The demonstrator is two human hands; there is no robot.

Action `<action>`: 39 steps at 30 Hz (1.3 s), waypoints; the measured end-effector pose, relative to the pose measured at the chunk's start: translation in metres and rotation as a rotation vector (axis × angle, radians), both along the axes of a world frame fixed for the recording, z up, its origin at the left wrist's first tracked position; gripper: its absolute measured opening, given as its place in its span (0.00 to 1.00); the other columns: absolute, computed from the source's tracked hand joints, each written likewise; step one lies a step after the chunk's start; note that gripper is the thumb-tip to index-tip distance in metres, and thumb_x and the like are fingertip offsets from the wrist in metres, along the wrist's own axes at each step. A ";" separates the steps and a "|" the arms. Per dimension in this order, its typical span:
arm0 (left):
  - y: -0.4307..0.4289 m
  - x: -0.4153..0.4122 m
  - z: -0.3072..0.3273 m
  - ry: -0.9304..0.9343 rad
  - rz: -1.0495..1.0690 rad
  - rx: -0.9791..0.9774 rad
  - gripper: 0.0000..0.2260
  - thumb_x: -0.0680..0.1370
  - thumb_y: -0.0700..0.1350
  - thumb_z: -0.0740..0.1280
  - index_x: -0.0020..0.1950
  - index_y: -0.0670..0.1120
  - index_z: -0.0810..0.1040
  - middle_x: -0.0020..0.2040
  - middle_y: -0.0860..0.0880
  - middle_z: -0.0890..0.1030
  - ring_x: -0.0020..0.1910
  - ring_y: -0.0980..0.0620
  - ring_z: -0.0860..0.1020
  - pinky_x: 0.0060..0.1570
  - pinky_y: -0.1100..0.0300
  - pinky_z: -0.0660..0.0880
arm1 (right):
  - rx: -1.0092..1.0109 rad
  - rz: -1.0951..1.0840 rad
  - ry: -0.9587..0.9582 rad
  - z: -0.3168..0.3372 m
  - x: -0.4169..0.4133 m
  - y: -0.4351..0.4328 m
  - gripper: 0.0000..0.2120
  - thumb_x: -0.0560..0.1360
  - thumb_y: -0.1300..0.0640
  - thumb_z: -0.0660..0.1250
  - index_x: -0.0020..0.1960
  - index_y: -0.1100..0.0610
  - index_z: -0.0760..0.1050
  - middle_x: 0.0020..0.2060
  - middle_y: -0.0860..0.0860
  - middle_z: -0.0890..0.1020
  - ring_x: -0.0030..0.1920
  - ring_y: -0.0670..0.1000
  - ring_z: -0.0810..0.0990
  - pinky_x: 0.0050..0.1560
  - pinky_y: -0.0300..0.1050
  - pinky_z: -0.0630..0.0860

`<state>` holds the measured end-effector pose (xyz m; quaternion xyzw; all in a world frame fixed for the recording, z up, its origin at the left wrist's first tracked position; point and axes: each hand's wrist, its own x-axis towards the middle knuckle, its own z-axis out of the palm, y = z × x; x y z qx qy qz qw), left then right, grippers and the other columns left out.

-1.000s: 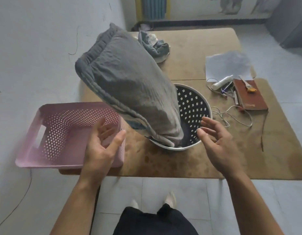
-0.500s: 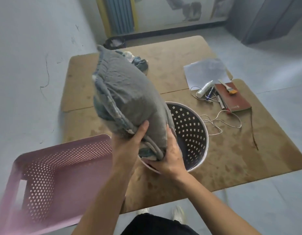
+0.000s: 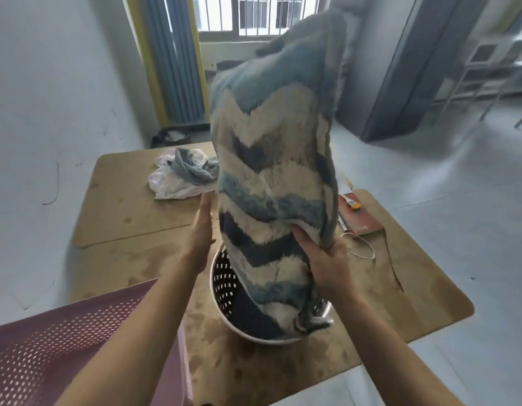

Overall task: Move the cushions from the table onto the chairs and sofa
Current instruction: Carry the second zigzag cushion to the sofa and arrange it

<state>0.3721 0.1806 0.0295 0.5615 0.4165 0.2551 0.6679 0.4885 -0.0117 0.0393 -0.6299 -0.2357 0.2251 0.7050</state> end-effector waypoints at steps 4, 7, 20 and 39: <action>0.010 0.019 0.044 -0.201 -0.116 0.123 0.25 0.83 0.66 0.47 0.69 0.58 0.74 0.63 0.59 0.81 0.60 0.63 0.79 0.64 0.55 0.72 | 0.148 0.016 0.020 0.049 0.005 -0.024 0.11 0.75 0.64 0.72 0.49 0.48 0.84 0.45 0.43 0.89 0.48 0.43 0.87 0.47 0.38 0.82; 0.014 0.034 0.074 -0.300 -0.162 0.128 0.27 0.81 0.69 0.48 0.67 0.57 0.77 0.62 0.53 0.84 0.61 0.55 0.82 0.69 0.49 0.75 | 0.181 0.009 0.017 0.063 0.012 -0.046 0.12 0.69 0.58 0.77 0.49 0.43 0.87 0.49 0.45 0.89 0.51 0.48 0.87 0.50 0.42 0.84; -0.181 0.132 0.125 -0.644 -0.337 0.167 0.06 0.73 0.60 0.72 0.41 0.61 0.87 0.44 0.55 0.87 0.48 0.54 0.84 0.48 0.55 0.81 | 0.123 -0.785 -0.053 0.061 -0.038 -0.229 0.46 0.49 0.24 0.78 0.63 0.39 0.76 0.56 0.38 0.85 0.58 0.44 0.84 0.55 0.44 0.81; -0.702 0.060 0.034 -0.332 -1.352 0.069 0.04 0.81 0.47 0.68 0.55 0.50 0.81 0.41 0.54 0.86 0.40 0.55 0.85 0.34 0.61 0.80 | -0.137 -1.575 -0.068 -0.028 -0.219 -0.684 0.18 0.81 0.54 0.68 0.69 0.42 0.73 0.58 0.34 0.83 0.60 0.37 0.80 0.55 0.27 0.75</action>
